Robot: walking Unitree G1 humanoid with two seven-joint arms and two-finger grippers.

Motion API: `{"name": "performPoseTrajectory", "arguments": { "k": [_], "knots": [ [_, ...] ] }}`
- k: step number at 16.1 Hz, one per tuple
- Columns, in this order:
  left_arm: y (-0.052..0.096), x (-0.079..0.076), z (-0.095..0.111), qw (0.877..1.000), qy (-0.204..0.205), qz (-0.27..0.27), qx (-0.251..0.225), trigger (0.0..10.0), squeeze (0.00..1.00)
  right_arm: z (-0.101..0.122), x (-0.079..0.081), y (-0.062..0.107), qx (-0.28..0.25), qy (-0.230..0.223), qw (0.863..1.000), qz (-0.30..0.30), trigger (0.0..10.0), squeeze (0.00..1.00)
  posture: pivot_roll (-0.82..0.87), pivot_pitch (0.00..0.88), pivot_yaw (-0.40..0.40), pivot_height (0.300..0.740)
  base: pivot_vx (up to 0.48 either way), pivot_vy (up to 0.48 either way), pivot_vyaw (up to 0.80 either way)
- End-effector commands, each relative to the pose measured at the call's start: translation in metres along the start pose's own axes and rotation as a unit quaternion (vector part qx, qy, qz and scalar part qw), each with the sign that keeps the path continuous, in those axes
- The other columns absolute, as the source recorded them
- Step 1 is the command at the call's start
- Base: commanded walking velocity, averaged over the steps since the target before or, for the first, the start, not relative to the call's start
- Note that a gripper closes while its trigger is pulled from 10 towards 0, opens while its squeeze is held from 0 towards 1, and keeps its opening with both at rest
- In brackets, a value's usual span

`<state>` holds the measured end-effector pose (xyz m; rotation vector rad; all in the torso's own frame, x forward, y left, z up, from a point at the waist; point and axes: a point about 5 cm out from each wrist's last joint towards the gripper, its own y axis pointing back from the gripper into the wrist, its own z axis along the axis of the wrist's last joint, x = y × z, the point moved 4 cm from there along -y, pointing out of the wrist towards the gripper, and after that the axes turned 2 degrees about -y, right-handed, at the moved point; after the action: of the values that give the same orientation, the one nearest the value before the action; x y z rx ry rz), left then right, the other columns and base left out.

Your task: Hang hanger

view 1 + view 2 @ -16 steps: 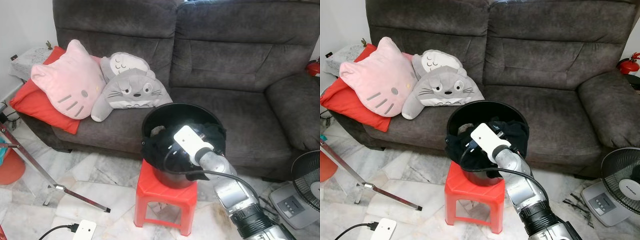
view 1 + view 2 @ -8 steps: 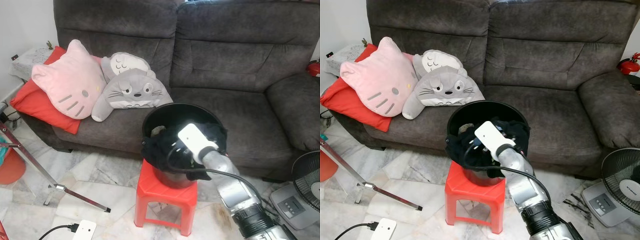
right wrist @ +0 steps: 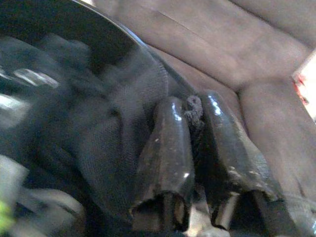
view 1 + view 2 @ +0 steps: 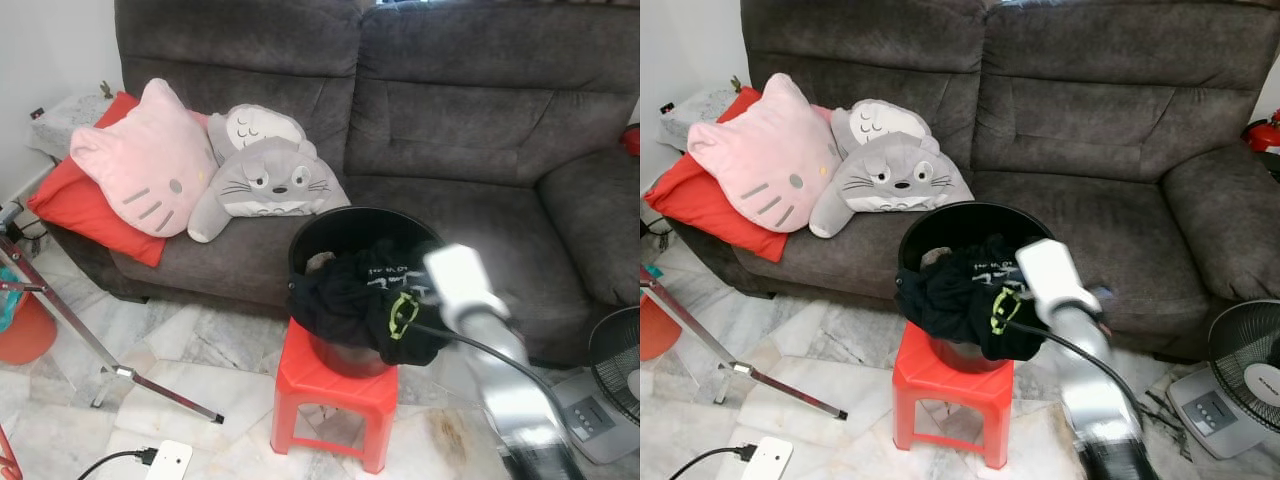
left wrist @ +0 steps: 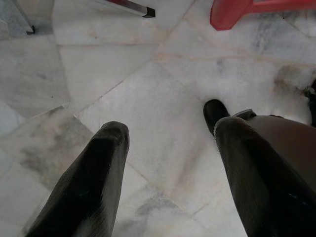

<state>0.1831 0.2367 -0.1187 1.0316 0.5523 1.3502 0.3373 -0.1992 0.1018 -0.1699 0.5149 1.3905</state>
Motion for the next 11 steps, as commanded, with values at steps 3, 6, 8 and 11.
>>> {"name": "performPoseTrajectory", "arguments": {
  "k": [3,6,8,11],
  "knots": [
    [0.001,0.002,-0.005,1.000,-0.012,-0.002,0.010,10.0,0.00,-0.023,-0.027,0.017,0.029,-0.066,0.994,-0.076,0.0,0.00,-0.15,0.000,0.014,0.740,0.000,0.000,0.00],
    [0.001,0.001,-0.005,1.000,-0.013,-0.003,0.010,10.0,0.00,-0.074,-0.036,0.032,0.122,-0.149,0.972,-0.132,0.0,0.00,-0.15,0.000,0.014,0.740,0.000,0.000,0.00],
    [0.001,0.001,-0.005,1.000,-0.014,-0.003,0.010,10.0,0.00,-0.077,-0.035,0.032,0.127,-0.158,0.970,-0.133,0.0,0.00,-0.15,0.000,0.013,0.740,0.000,0.000,0.00],
    [0.001,0.001,-0.006,1.000,-0.013,-0.003,0.010,10.0,0.00,-0.075,-0.036,0.029,0.125,-0.158,0.969,-0.141,0.0,0.00,-0.14,0.000,0.012,0.740,0.000,0.000,0.00]
  ]
}}
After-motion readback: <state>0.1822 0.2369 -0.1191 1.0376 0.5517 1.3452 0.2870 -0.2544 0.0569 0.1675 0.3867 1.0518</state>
